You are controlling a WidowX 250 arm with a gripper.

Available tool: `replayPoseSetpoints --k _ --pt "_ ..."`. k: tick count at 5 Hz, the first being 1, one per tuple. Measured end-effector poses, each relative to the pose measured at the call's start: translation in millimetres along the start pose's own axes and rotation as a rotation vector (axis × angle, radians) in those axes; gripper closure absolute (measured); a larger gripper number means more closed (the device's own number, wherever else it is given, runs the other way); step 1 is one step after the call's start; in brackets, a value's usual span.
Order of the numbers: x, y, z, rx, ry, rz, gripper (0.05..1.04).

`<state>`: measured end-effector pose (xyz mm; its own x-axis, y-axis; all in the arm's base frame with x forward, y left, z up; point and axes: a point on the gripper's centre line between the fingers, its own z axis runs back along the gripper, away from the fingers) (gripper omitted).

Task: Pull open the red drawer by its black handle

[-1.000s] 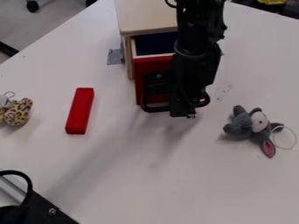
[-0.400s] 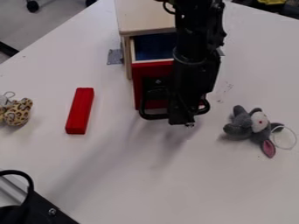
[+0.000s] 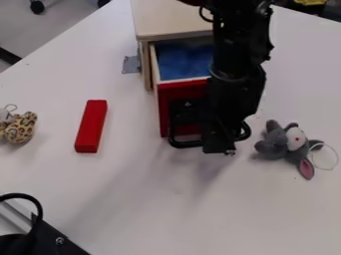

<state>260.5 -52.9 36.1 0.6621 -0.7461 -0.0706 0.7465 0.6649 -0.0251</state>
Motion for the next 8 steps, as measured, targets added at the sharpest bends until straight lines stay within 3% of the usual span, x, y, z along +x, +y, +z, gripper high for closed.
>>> replayPoseSetpoints --k 1,2,4,6,8 --pt "-1.2 -2.2 3.8 -0.001 0.003 0.005 0.943" --pt "-3.8 -5.0 5.6 -0.008 0.018 -0.003 0.736" --pt "-4.7 -12.1 20.7 -0.02 -0.021 -0.014 0.135" --pt "-7.9 -16.2 63.7 -0.019 -0.09 -0.034 0.085" --pt "-36.6 -5.5 96.4 0.044 -0.14 0.023 0.085"
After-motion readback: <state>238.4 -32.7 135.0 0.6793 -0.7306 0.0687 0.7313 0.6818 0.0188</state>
